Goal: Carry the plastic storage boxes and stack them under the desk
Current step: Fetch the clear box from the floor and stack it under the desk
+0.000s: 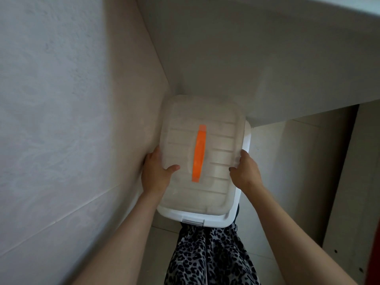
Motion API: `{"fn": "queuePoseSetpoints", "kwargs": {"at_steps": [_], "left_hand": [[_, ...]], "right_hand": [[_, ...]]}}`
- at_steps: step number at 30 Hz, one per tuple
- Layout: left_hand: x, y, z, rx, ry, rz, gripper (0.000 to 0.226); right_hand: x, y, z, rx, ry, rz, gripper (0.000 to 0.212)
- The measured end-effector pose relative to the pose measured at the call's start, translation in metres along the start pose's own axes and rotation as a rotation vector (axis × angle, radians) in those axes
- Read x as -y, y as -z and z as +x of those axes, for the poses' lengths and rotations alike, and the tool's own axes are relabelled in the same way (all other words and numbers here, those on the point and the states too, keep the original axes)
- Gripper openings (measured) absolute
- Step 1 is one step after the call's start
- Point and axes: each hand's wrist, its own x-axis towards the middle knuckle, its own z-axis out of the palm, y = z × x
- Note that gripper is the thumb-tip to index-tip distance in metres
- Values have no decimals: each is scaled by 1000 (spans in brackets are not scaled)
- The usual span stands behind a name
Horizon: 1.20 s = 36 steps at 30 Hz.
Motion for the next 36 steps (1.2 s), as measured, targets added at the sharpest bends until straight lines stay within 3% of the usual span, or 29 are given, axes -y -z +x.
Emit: {"fn": "queuePoseSetpoints", "kwargs": {"at_steps": [9,14,16,20,25,32,36], "left_hand": [[-6,3,-2,45,25,26,86],[-19,10,-4,148,107,177,94],[-29,15,-7,183,122,260,93],[-51,30,-20,174,77,393,67],[-85,58,-54,130,-17,200,47],[-155,127,-123,235,-121,174,50],[-196,175,-165,146,-230,123,46]], "right_hand": [[1,1,0,8,12,-70,32],[6,7,-6,83,1,-185,58],[9,13,-13,82,-32,-273,49],[16,29,-31,41,-49,-306,46],[33,62,-74,73,18,-195,64],[65,136,-157,87,124,-126,63],[85,182,-207,-40,302,12,51]]}}
